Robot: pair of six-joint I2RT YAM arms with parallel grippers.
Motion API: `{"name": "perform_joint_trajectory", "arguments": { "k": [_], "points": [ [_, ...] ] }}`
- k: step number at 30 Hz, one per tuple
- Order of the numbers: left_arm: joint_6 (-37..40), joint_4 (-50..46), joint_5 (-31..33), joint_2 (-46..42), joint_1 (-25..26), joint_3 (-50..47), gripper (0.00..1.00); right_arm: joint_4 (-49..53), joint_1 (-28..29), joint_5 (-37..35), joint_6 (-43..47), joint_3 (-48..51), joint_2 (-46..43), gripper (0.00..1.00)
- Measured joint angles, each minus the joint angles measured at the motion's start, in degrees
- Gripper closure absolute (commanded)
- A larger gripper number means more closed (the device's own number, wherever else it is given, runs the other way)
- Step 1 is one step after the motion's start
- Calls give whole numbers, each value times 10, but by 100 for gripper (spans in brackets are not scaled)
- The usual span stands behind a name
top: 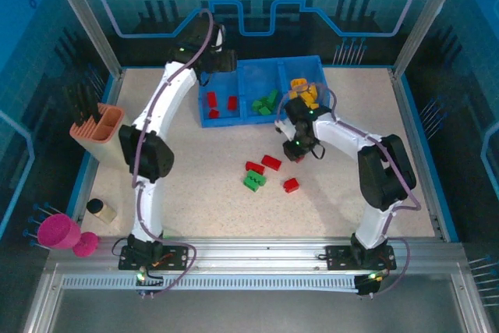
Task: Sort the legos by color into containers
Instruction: Pick up the lego from the center of the table, then place the lego in the container.
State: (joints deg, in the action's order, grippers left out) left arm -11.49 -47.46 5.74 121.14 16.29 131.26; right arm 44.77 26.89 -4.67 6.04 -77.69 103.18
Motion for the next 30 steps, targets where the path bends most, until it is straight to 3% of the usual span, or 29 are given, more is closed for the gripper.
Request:
{"name": "perform_joint_trajectory", "arguments": {
  "k": [5,10,12,14,17,22,30],
  "points": [
    [31,28,-3,-146,-1,-157,48,-9,29,13,16,-169,14,76],
    [75,67,9,-282,-2,-305,54,-5,46,21,50,-393,128,75],
    [85,96,33,-333,-2,-369,45,1,50,21,66,-464,181,75],
    [85,119,66,-385,-4,-434,23,14,54,21,78,-529,235,75],
    [80,125,101,-422,-15,-468,1,31,61,21,89,-614,311,75],
    [85,134,126,-436,-38,-476,0,30,75,35,97,-683,386,72],
    [85,150,131,-472,-47,-520,1,-33,103,68,109,-695,413,68]
  ]
}}
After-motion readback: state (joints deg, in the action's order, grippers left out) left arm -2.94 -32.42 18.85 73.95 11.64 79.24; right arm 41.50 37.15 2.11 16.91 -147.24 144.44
